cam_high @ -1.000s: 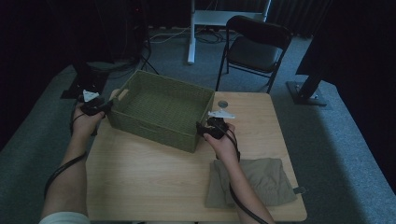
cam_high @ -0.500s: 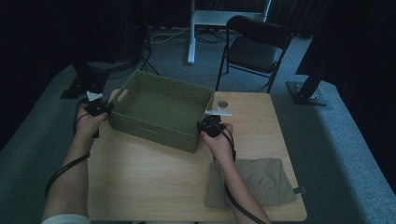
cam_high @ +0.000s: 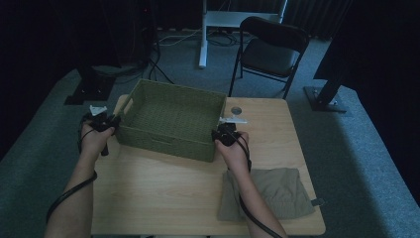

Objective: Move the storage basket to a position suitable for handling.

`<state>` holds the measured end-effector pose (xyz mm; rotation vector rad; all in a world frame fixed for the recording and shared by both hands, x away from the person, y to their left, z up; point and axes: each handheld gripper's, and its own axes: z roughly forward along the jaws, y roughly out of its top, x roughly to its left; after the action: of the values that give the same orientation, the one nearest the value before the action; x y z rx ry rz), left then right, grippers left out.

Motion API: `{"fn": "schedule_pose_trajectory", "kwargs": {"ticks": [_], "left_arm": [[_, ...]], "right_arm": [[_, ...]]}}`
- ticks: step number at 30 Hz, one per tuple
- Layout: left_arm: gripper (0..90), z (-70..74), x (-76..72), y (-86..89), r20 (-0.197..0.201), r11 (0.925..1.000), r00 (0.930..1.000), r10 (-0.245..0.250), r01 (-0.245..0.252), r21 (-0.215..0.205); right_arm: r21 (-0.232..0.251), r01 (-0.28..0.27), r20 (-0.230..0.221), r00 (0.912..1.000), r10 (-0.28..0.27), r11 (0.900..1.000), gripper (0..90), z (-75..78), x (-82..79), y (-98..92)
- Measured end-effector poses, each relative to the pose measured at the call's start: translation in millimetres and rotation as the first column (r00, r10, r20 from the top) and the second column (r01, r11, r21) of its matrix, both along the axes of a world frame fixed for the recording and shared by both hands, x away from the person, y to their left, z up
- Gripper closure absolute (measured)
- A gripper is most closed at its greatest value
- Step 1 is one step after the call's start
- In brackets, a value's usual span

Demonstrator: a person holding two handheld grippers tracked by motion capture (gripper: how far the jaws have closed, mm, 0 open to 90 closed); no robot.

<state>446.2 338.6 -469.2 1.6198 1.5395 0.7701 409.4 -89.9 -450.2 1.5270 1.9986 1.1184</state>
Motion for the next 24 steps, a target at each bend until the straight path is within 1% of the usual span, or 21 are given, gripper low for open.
{"fn": "schedule_pose_trajectory", "kwargs": {"ticks": [2, 4, 5, 6, 7, 9, 10, 11, 12, 16, 18, 19, 20, 23, 24], "left_arm": [[74.3, 0.3, -4.9, -1.8, -0.003, 1.0, 1.0, -0.002, 0.002, -0.004], [74.4, 0.9, -10.1, -2.4, -0.009, 0.9997, 0.9999, -0.007, 0.006, -0.023], [76.6, 1.3, -12.9, -2.1, -0.009, 0.9998, 1.0, 0.001, -0.001, -0.021], [81.3, 1.2, -15.5, -2.0, -0.011, 0.9995, 0.9999, 0.004, -0.004, -0.031], [81.6, 1.1, -18.0, -2.6, -0.012, 0.9992, 0.9999, 0.005, -0.005, -0.039], [81.7, 1.5, -21.8, -6.0, -0.011, 0.9999, 0.9999, -0.002, 0.002, -0.017], [81.7, 2.4, -23.5, -8.5, -0.019, 1.0, 0.9998, 0.003, -0.003, -0.007], [81.8, 3.3, -25.1, -11.3, -0.024, 0.9999, 0.9997, 0.001, -0.001, 0.013], [81.9, 4.0, -27.1, -14.0, -0.031, 0.9998, 0.9995, 0.005, -0.004, 0.019], [83.1, 4.1, -35.6, -22.2, -0.036, 0.9998, 0.9993, 0.006, -0.006, 0.019], [83.1, 4.1, -35.6, -22.2, -0.036, 0.9998, 0.9993, 0.006, -0.006, 0.019], [83.0, 3.9, -42.7, -27.7, -0.032, 0.9996, 0.9995, -0.001, 0.002, 0.028], [83.0, 4.2, -45.1, -29.6, -0.036, 0.9997, 0.9993, 0.004, -0.003, 0.024], [83.0, 4.5, -52.0, -36.4, -0.04, 0.9995, 0.9991, 0.014, -0.012, 0.031], [82.9, 4.9, -54.0, -38.4, -0.043, 0.999, 0.999, 0.013, -0.011, 0.043]], "right_arm": [[-0.014, 0.007, 0.009, 0.9999, -0.007, 1.0, 74.0, -0.2, -0.1, -1.0], [-0.03, 0.007, 0.009, 0.9999, -0.007, 1.0, 74.6, 0.8, 0.0, -2.1], [-0.037, 0.007, 0.01, 0.9999, -0.006, 0.999, 74.9, 1.2, 0.4, -3.1], [-0.041, 0.007, 0.013, 0.9999, -0.006, 0.999, 75.2, 1.2, 1.1, -4.5], [-0.033, 0.009, 0.009, 0.9999, -0.008, 0.999, 75.5, 0.9, 2.0, -6.3], [-0.026, 0.011, 0.003, 0.9999, -0.011, 1.0, 76.2, 1.2, 3.6, -9.0], [-0.033, 0.013, 0.003, 0.9999, -0.012, 0.999, 76.6, 1.6, 4.0, -9.6], [-0.046, 0.014, 0.007, 0.9999, -0.013, 0.999, 77.0, 1.9, 4.4, -10.1], [-0.053, 0.018, 0.009, 0.9998, -0.017, 0.998, 77.3, 2.0, 4.6, -10.8], [-0.047, 0.03, 0.004, 0.9995, -0.03, 0.998, 78.4, 2.0, 4.1, -18.4], [-0.045, 0.032, -0.001, 0.9995, -0.032, 0.998, 78.6, 2.3, 3.5, -20.4], [-0.048, 0.03, -0.003, 0.9995, -0.03, 0.998, 78.9, 2.7, 2.3, -24.0], [-0.044, 0.033, -0.007, 0.9994, -0.033, 0.999, 79.0, 2.9, 1.5, -25.9], [-0.04, 0.036, -0.007, 0.9993, -0.036, 0.999, 79.5, 2.6, -0.6, -31.0], [-0.043, 0.039, -0.005, 0.9992, -0.039, 0.998, 79.7, 2.5, -1.4, -32.2]]}}
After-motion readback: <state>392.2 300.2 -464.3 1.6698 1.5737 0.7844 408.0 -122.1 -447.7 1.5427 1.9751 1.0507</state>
